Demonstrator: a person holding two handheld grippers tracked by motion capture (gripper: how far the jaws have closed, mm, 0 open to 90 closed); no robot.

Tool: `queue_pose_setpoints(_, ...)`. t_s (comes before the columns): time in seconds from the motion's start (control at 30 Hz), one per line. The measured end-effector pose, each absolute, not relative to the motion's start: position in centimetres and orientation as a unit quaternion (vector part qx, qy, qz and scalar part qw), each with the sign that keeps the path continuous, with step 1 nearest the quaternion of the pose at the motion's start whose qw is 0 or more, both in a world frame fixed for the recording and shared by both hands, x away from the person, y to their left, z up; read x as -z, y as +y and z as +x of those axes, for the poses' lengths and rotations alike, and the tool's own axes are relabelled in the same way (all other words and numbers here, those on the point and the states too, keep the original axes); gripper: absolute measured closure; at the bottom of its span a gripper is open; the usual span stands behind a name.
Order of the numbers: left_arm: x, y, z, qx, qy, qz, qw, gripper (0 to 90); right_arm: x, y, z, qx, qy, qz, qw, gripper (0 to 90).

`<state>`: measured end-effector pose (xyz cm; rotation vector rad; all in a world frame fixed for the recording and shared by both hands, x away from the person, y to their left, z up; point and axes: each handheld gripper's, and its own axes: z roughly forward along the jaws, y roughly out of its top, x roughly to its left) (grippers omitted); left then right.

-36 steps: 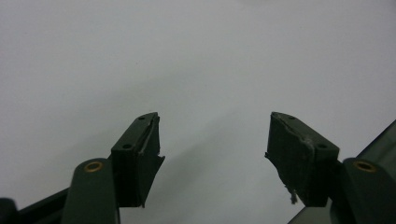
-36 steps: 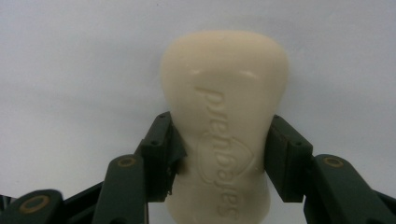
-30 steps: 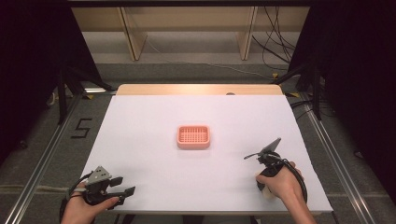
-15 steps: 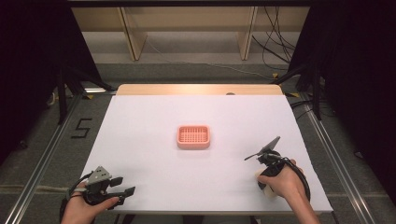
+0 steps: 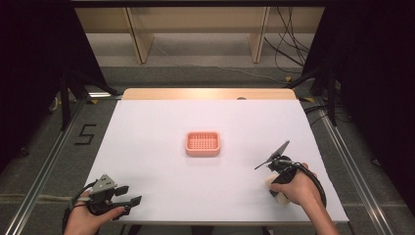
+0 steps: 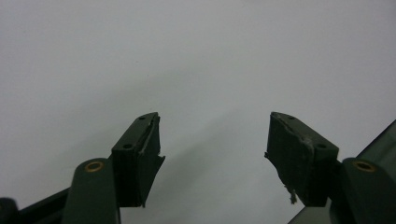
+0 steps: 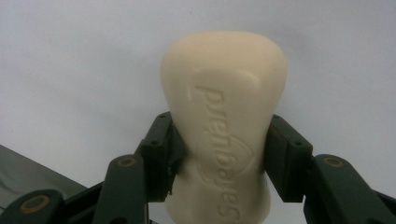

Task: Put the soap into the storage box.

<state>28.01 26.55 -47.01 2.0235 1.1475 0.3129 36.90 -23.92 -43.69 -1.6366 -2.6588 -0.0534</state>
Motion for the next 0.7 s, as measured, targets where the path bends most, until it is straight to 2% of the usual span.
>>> queue_pose_setpoints(0.7, 47.07, 26.51, 27.99, -0.123, 0.455, 0.791, 0.390, 34.5, 43.49, -24.40, 37.11, 0.029, -0.880, -0.475, -0.005, 50.4)
